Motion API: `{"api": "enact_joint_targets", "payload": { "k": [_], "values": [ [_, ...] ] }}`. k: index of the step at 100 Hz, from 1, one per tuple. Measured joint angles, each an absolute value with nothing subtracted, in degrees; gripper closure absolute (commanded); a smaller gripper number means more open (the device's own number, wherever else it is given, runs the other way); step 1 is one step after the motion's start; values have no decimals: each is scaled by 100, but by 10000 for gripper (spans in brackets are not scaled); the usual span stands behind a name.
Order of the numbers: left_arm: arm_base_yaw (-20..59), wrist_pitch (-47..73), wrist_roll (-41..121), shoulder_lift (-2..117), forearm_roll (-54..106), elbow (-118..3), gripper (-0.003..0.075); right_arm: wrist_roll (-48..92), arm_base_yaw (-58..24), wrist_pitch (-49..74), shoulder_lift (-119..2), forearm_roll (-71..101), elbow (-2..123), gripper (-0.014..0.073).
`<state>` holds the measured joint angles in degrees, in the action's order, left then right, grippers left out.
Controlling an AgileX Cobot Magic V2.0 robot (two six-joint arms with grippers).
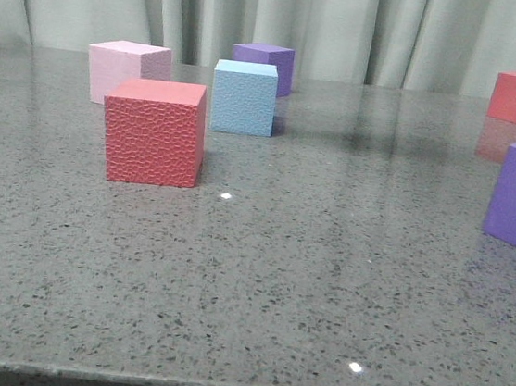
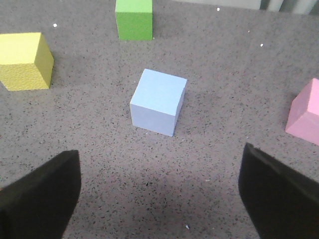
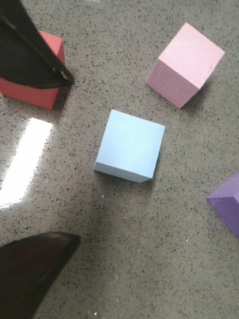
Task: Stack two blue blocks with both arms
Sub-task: 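Open the right gripper and raise it away from the cube, then grasp the second light blue cube with the left gripper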
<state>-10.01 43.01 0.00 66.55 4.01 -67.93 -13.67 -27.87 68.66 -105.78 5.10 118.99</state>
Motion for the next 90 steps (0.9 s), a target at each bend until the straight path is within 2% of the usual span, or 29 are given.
{"api": "enact_joint_targets", "payload": {
  "k": [53,90],
  "values": [
    [-1001,5130,711,9029,401,-8815,100,-1129,-2787,5168,-7981,507,8488,7],
    [-1001,5491,1050,10020,401,-9561,100,-1101,-2787,5055,-7224,507,7885,7]
  ]
}}
